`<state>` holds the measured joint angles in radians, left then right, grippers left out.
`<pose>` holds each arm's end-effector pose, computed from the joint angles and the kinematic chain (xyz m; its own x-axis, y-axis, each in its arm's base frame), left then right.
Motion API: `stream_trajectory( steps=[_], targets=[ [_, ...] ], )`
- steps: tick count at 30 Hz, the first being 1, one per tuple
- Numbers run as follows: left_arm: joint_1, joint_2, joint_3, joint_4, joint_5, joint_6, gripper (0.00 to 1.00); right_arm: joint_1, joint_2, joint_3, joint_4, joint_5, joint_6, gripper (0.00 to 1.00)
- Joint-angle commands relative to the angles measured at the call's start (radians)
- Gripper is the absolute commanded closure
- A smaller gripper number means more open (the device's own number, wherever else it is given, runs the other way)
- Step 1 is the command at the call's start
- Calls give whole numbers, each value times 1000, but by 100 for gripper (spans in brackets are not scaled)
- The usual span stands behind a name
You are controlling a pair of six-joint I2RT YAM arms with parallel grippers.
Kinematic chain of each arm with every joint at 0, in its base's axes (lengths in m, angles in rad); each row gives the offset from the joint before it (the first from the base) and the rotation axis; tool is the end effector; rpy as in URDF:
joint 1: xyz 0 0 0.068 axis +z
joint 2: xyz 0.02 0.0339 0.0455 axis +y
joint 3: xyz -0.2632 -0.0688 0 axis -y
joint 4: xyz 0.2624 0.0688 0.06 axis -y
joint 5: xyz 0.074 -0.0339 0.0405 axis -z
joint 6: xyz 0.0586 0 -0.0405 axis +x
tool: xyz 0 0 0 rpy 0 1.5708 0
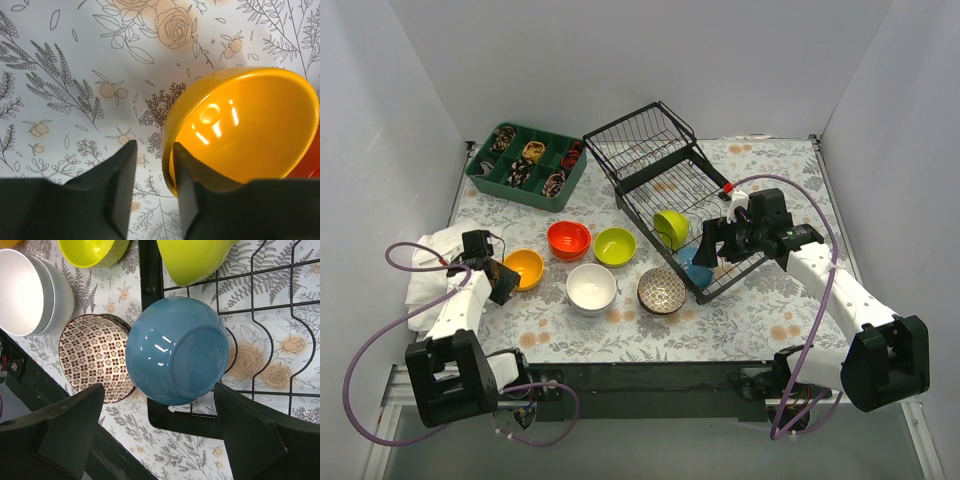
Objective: Unload the bowls from the dish rack
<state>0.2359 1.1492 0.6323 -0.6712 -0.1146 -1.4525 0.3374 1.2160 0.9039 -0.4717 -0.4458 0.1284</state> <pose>0.2118 0.0578 0.1535 0.1653 -0.9749 -0.1494 -0.9280 -0.1025 -0.3583 0.2620 0.1187 0.2473 -0.7358 -0.1357 -0.6634 -0.4967 0.7741 0.3926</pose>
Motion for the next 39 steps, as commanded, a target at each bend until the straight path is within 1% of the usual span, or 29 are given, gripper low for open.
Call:
stream_trajectory(
  steps=[1,2,3,4,5,6,7,8,10,11,14,15,17,21,23,24,25,26,27,28,29,30,31,39],
  targets=[
    [6,-37,9,7,15,9,56,22,-9,13,27,5,-15,1],
    [6,-48,10,1,19,7,51,31,-12,13,25,36,-10,1],
    [8,-66,17,-2,24,7,49,34,-21,18,27,50,-7,1],
    [6,-75,30,-8,29,9,44,40,-26,20,25,65,-3,1],
    [6,-80,38,-19,39,12,41,48,-30,20,25,87,-1,2],
    [8,-88,49,-30,39,14,36,54,-33,23,25,97,5,2],
    [6,-92,72,-37,43,20,35,58,-35,23,25,105,7,1],
    [8,-95,85,-50,46,23,28,71,-35,23,25,119,8,2],
    [6,-104,122,-62,49,32,22,90,-30,23,27,140,17,1],
    [6,-108,135,-77,50,44,17,100,-27,24,25,150,19,1],
    [-10,-123,180,-99,43,69,10,133,-19,33,24,200,27,1],
    [-21,-128,194,-100,50,81,6,143,-15,36,24,211,28,2],
    [-36,-135,237,-120,47,102,2,164,3,46,24,237,25,1],
    [-111,-152,306,-125,67,193,2,209,34,62,24,280,33,1],
    [-142,-158,328,-120,107,224,2,242,53,67,24,326,42,2],
    [-176,-160,346,-119,113,237,2,250,57,69,24,340,45,2],
    [-194,-161,355,-116,160,259,2,271,62,70,24,369,46,2],
    [-213,-161,363,-111,180,270,2,279,69,72,25,384,54,4],
    [-260,-160,374,-108,200,280,2,287,73,73,22,401,57,5],
    [-274,-161,376,-105,223,297,2,298,76,72,22,430,60,6],
    [-285,-164,376,-94,280,303,2,302,79,73,18,441,62,8],
    [-293,-169,374,-88,303,305,2,307,82,76,15,441,63,9],
    [-293,-181,366,-74,352,307,2,313,85,78,15,479,66,10],
    [-293,-236,334,-51,408,293,2,331,108,78,10,545,73,20]
  ],
)
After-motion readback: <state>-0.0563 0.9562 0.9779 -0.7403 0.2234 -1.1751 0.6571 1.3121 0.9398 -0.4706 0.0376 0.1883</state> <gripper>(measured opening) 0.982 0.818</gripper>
